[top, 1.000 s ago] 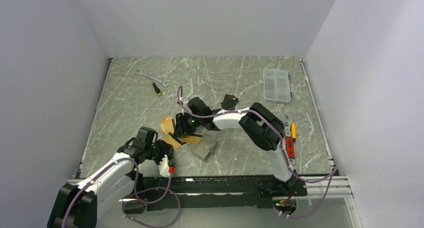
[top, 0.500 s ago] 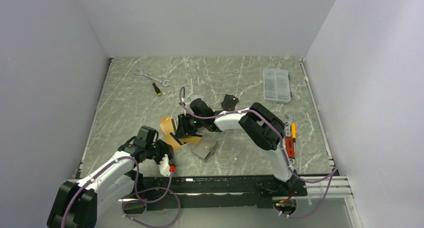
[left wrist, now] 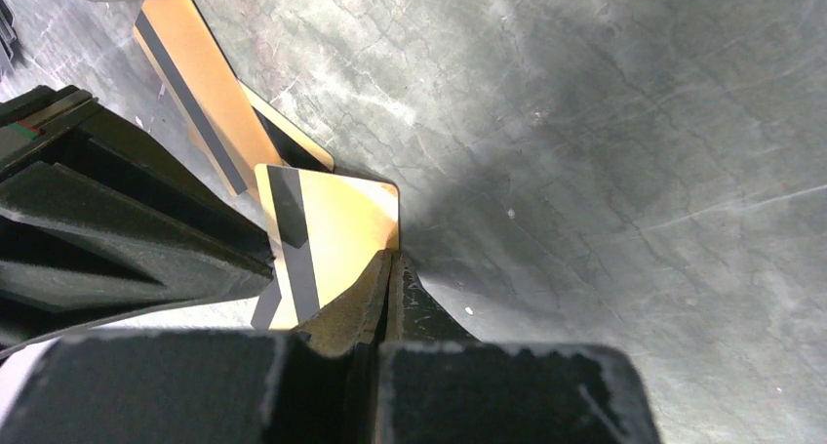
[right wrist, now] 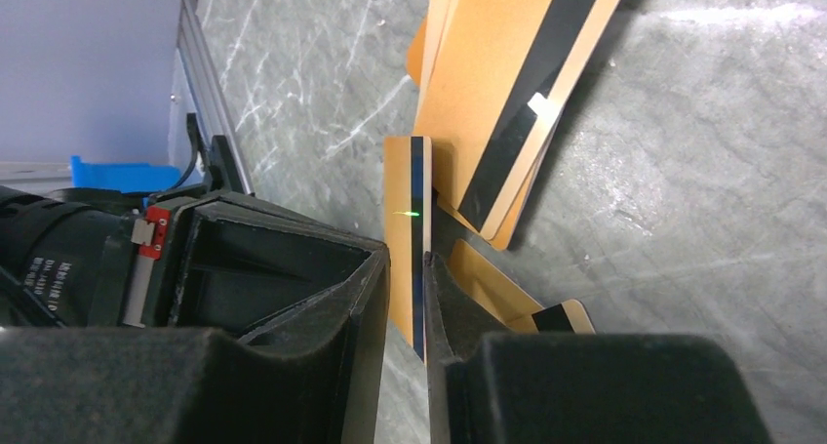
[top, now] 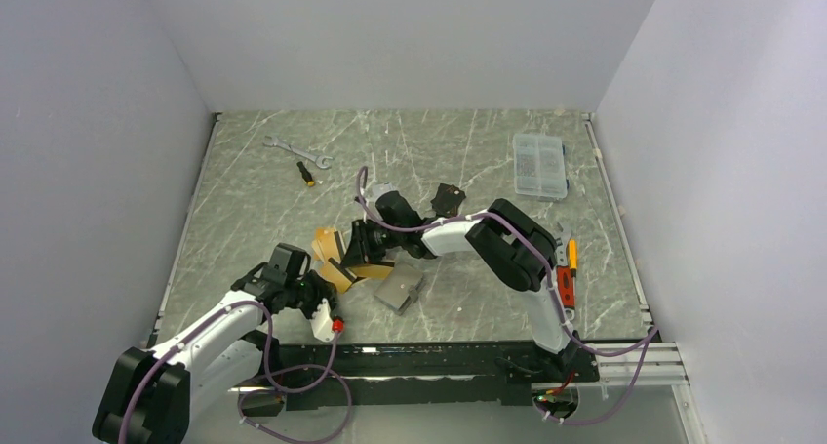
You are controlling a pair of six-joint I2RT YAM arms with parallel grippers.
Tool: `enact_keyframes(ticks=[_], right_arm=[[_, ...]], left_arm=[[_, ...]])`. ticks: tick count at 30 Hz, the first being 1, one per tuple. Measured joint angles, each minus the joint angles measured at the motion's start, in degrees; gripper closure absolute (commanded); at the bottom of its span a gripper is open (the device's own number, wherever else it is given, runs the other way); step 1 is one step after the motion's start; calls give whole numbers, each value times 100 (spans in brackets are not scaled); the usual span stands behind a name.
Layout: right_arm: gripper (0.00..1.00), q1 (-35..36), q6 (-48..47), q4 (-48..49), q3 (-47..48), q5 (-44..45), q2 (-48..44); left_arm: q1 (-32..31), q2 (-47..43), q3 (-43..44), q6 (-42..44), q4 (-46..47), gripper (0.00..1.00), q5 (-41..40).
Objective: Put the credit cards into the card holder
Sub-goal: Pick up the credit card from the center of the board.
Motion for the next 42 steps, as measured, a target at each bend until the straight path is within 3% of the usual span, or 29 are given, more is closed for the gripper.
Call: enact_keyframes(ticks=[12, 27, 34, 42], right_arm=[[75, -46, 144, 407, 101, -518, 122], [70, -79, -251, -149, 402, -540, 337], [56, -98, -420, -487, 540, -693, 382], [53, -83, -804, -1049, 605, -686, 227]], left_arm=[[-9, -15, 0, -151, 31, 97, -20], [-13, -76, -37, -271, 76, 98, -28], [-24, -125, -74, -264, 90, 99, -44], [-35, -125, -74, -214, 96, 100, -61]])
